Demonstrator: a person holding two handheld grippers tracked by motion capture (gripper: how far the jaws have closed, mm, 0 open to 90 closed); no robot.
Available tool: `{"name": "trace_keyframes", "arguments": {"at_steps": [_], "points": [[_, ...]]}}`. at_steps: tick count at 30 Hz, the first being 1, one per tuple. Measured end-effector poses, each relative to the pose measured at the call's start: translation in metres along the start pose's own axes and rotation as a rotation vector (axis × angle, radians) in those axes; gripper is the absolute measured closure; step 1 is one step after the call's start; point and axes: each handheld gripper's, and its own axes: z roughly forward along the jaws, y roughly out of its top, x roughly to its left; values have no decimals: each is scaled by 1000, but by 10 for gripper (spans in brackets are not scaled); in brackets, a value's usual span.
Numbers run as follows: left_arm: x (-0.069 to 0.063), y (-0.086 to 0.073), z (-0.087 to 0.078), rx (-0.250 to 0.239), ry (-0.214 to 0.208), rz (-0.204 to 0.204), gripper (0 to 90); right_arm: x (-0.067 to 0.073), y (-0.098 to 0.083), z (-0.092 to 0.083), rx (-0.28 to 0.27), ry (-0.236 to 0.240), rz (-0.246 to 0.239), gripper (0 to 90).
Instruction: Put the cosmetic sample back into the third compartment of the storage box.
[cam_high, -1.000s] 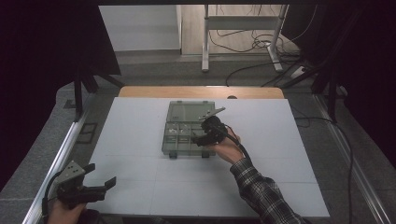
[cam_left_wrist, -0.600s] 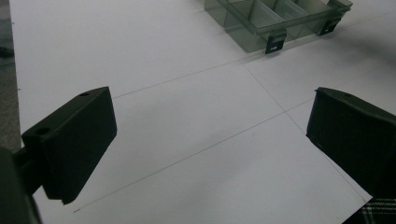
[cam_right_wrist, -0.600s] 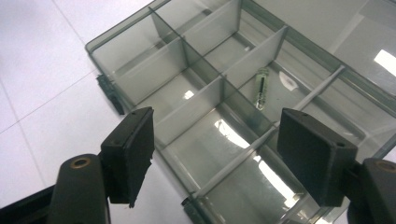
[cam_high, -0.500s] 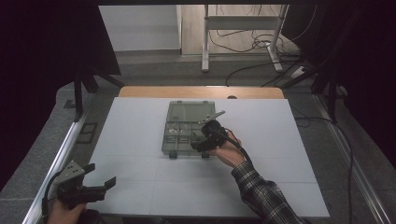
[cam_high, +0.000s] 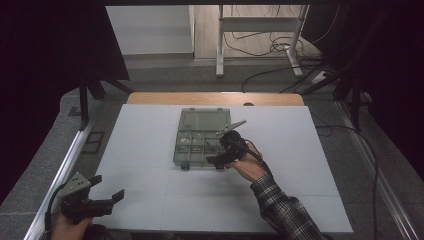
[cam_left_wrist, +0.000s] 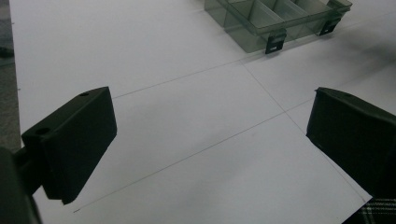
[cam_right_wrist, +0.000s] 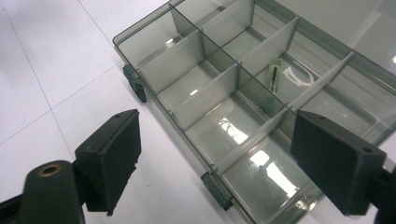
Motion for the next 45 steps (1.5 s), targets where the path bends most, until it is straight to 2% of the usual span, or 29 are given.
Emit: {"name": "trace_keyframes", "arguments": {"at_steps": [4, 14, 18, 37, 45], "points": [[0, 0, 0, -1, 1, 1, 20, 1, -2, -4, 1, -15, -12, 111], [0, 0, 0, -1, 1, 1, 20, 5, -11, -17, -39, -14, -10, 80], [0, 0, 0, 0, 1, 2, 20, 5, -17, -22, -47, -28, -13, 56], [0, 0, 0, -2, 1, 0, 19, 8, -47, -38, -72, -68, -15, 25], [0, 0, 0, -2, 2, -1, 19, 9, -56, -47, -75, -65, -9, 26]]}}
